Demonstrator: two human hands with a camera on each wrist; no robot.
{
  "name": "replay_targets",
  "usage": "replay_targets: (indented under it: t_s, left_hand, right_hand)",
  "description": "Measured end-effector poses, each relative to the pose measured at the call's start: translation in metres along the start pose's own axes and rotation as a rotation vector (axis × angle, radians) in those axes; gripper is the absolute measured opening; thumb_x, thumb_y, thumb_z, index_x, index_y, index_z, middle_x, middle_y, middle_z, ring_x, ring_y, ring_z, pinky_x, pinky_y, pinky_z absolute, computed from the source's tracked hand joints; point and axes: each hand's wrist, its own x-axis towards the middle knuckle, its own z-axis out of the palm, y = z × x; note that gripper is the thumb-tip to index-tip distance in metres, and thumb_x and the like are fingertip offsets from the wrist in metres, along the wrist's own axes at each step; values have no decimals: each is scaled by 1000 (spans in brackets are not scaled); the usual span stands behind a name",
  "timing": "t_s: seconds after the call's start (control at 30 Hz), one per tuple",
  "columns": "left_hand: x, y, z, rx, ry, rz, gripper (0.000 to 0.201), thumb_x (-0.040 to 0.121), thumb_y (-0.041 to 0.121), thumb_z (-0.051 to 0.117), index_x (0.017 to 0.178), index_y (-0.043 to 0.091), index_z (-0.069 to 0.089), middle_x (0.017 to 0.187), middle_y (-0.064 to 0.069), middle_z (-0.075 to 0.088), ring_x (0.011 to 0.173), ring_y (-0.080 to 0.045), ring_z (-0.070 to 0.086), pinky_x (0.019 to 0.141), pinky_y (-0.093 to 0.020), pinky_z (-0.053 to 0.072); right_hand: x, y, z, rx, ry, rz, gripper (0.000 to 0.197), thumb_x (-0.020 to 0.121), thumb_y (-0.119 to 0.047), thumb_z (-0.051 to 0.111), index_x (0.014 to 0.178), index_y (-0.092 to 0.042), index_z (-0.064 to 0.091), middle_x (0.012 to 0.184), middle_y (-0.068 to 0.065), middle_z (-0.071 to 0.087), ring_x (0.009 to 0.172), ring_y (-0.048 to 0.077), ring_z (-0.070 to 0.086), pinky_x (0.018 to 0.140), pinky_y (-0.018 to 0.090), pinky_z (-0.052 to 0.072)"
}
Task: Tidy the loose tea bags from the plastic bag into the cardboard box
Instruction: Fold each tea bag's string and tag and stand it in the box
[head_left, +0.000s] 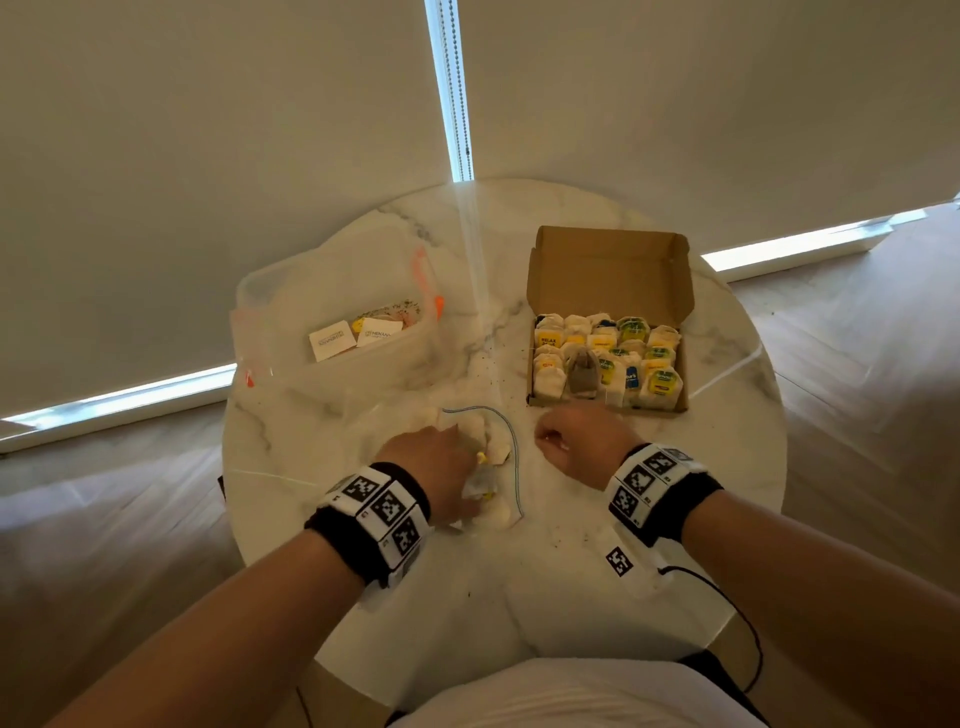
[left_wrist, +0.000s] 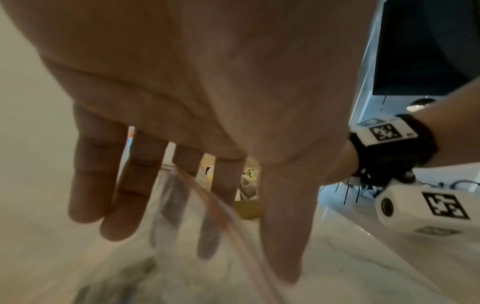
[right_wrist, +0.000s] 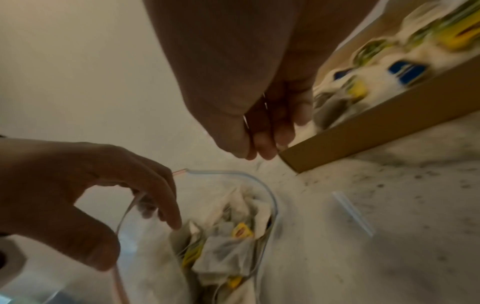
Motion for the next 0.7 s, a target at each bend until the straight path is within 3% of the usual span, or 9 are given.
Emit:
replay_targets:
  t_s: [0.13, 0.27, 0.33, 0.4, 0.53, 0.63, 0.7]
  left_hand:
    - [-8, -5, 14, 89, -30, -12, 38, 90, 36, 66, 121, 16, 62, 126, -7, 50, 115, -28, 48, 79, -35, 43]
    - [-10, -2, 12, 41, -9, 9, 42, 89, 37, 68, 123, 13, 61, 133, -9, 43, 120, -28, 44, 90, -35, 43]
    - [-10, -1, 10, 11, 4, 13, 43, 88, 36, 69, 122, 11, 61, 133, -9, 43, 122, -28, 43, 96, -37, 44]
    - [-7, 0, 9, -22, 23, 7, 38, 89, 32, 70, 120, 11, 63, 131, -9, 45, 122, -27, 43, 96, -38, 45]
    - [0, 1, 12, -69, 47, 6, 37, 90, 30, 68, 124, 14, 62, 130, -7, 46, 122, -25, 42, 95, -38, 46]
    - [3, 0, 16, -97, 44, 5, 41, 91, 31, 67, 128, 15, 60, 133, -6, 44, 124, -25, 41, 97, -38, 44]
    - [4, -1, 19, -130, 39, 1, 37, 93, 29, 65, 127, 17, 61, 132, -6, 44, 123, -24, 41, 96, -37, 44]
  right_hand:
    - [13, -33, 12, -39, -106, -186, 32, 96, -29, 55, 124, -14, 62, 118, 6, 64, 113, 24, 56, 93, 34, 43]
    - [32, -54, 32, -225, -152, -315, 65, 88, -38, 65, 142, -11, 40, 144, 10, 41, 132, 28, 38, 107, 39, 38]
    - [39, -58, 43, -344, -159, -288, 86, 80, -52, 68, 147, -13, 31, 148, 13, 33, 135, 32, 31, 110, 44, 33]
    - [43, -59, 49, -398, -203, -220, 92, 75, -58, 69, 147, -18, 29, 149, 14, 29, 135, 36, 28, 111, 49, 31]
    - [45, -61, 48, -404, -291, -162, 69, 84, -40, 69, 143, -19, 40, 148, 12, 27, 130, 37, 32, 104, 47, 37]
    - [46, -61, 44, -280, -283, -160, 45, 95, -16, 52, 139, -13, 44, 145, 12, 30, 126, 38, 37, 97, 44, 43]
    - [47, -60, 41, -209, -299, -147, 46, 96, -9, 48, 141, -15, 43, 142, 12, 34, 123, 37, 42, 95, 42, 43]
